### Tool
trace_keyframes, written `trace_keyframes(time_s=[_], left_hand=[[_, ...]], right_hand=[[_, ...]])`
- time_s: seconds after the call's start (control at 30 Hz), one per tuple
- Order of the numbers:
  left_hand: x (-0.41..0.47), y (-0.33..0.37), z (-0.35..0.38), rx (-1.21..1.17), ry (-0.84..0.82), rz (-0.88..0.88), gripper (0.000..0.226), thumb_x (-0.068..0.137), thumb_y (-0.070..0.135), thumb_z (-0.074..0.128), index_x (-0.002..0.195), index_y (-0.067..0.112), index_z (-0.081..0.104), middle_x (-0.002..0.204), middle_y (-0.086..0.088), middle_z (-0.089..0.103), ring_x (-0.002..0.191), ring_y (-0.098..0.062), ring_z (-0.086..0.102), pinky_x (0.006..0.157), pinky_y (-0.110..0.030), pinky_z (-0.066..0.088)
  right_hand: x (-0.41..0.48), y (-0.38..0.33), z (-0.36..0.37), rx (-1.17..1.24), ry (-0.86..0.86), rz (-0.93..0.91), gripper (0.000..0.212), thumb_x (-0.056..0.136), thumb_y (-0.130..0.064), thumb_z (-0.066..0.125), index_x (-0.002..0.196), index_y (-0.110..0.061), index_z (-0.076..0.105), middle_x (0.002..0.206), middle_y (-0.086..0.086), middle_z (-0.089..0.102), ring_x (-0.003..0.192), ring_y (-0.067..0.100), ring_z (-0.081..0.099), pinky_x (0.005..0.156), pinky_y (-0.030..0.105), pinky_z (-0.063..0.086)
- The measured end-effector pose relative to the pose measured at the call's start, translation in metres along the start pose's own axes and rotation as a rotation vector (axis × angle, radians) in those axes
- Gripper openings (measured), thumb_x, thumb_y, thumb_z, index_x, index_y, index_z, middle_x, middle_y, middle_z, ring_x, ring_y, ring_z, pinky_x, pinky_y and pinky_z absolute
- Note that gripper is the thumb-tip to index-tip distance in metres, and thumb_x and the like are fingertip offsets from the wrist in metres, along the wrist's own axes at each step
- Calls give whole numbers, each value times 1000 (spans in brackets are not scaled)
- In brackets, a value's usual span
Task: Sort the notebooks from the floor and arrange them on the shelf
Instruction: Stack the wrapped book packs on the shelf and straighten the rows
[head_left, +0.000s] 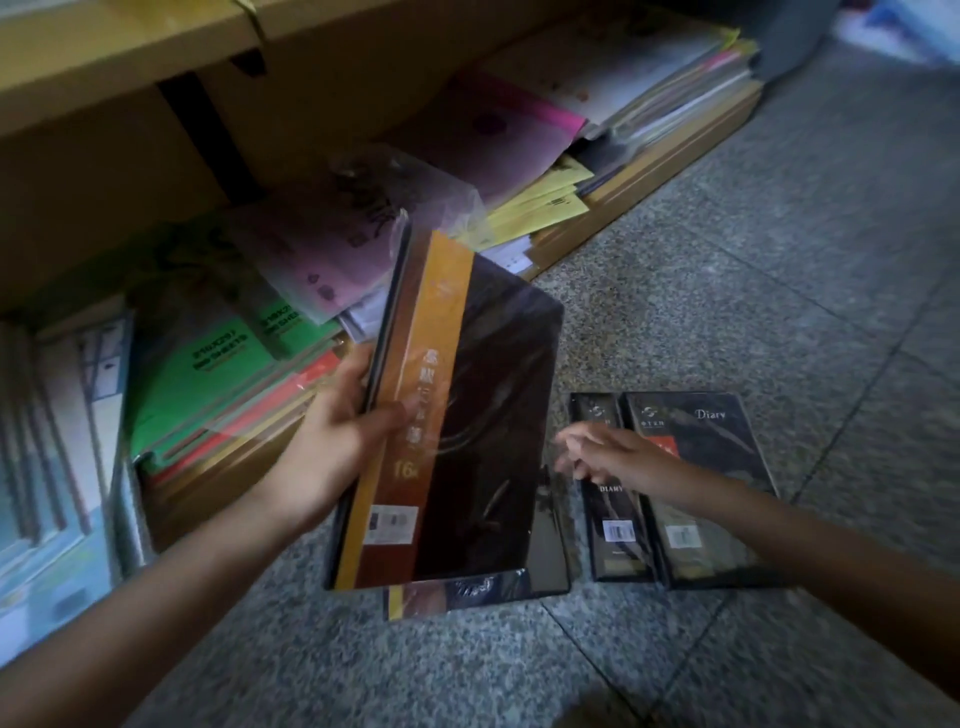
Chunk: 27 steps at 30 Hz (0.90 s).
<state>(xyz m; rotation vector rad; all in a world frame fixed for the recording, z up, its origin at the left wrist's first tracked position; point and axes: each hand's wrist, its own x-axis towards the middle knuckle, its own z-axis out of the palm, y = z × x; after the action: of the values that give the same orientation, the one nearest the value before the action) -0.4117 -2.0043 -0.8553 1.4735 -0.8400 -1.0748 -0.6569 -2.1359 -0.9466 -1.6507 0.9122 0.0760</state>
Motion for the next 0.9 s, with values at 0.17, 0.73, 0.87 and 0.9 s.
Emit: trace_keyframes(time_s=[0.17,0.73,0.87,0.9], left_hand=[[-6,53,6,-130,-34,160,40,81,5,63,117,18,54,83,-2,68,58,-12,63,48,-22,52],[23,207,-14,-424,368,471,24,93,9,51,116,10,56,76,-5,66,59,-14,65,56,-31,58],[30,216,-20,-429,335,373,22,89,12,55,112,12,56,86,-9,71,72,-21,71,66,-35,60],[30,215,-21,-400,319,364,26,88,14,58,114,13,55,92,-10,71,79,-22,71,70,-37,60]], right_hand=[[-17,-47,-25,423,-212,-50,61,70,-38,79,121,-13,57,119,5,67,112,20,62,92,28,49],[-28,-222,-83,780,34,-664,66,33,-31,95,94,-23,73,82,2,73,48,15,64,42,20,50],[-9,-239,-79,983,78,-676,53,21,-24,96,69,-17,74,66,2,70,49,11,65,48,20,53],[-6,-241,-79,1002,73,-680,52,23,-24,96,69,-15,74,69,2,71,51,10,65,52,21,55]])
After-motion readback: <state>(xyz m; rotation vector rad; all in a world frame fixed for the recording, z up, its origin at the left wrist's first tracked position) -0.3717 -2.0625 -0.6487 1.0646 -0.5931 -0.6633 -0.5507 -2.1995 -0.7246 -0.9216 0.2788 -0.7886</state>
